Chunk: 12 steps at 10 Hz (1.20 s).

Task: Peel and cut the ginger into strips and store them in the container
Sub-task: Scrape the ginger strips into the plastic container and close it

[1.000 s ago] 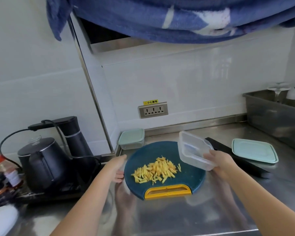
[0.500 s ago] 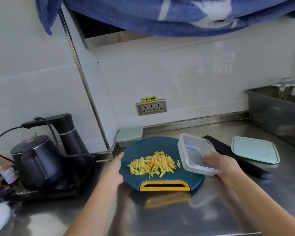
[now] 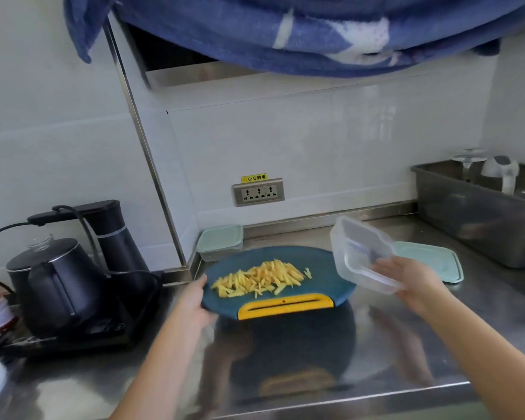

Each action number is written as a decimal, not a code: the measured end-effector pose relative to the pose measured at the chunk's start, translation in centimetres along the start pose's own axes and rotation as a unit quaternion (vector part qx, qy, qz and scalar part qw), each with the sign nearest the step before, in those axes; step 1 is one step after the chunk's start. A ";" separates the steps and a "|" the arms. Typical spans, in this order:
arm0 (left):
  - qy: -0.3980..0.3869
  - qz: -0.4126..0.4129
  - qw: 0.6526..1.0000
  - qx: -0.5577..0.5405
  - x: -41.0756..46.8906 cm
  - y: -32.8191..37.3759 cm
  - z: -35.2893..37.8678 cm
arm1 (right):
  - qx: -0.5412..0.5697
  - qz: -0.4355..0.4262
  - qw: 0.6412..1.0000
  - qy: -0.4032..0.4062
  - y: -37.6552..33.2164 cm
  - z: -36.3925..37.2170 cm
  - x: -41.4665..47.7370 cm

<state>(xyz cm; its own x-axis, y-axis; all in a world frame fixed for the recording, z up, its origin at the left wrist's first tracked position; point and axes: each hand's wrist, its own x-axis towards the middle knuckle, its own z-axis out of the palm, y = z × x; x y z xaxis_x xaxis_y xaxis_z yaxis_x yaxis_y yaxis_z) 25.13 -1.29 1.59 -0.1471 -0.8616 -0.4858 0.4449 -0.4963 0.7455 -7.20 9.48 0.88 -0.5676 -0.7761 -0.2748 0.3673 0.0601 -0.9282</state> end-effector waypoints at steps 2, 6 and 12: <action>-0.054 0.040 0.998 -0.014 -0.8 4.0 -0.6 | -0.034 -0.028 0.997 0.068 -3.6 -3.6 -2.3; -0.071 0.044 0.996 -0.029 -3.9 5.8 0.0 | -0.462 -0.005 0.886 0.019 0.0 -1.2 -3.1; -0.043 0.066 0.996 0.039 -2.4 6.9 2.3 | -0.197 -0.019 0.980 0.006 0.5 4.5 -4.9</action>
<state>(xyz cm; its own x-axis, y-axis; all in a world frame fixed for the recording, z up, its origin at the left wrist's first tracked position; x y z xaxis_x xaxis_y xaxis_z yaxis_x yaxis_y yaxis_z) 26.55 -2.93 8.97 -0.1696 -0.9241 -0.3426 0.3958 -0.3822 0.8350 -0.93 10.46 2.89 -0.5852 -0.7750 -0.2387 0.0343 0.2705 -0.9621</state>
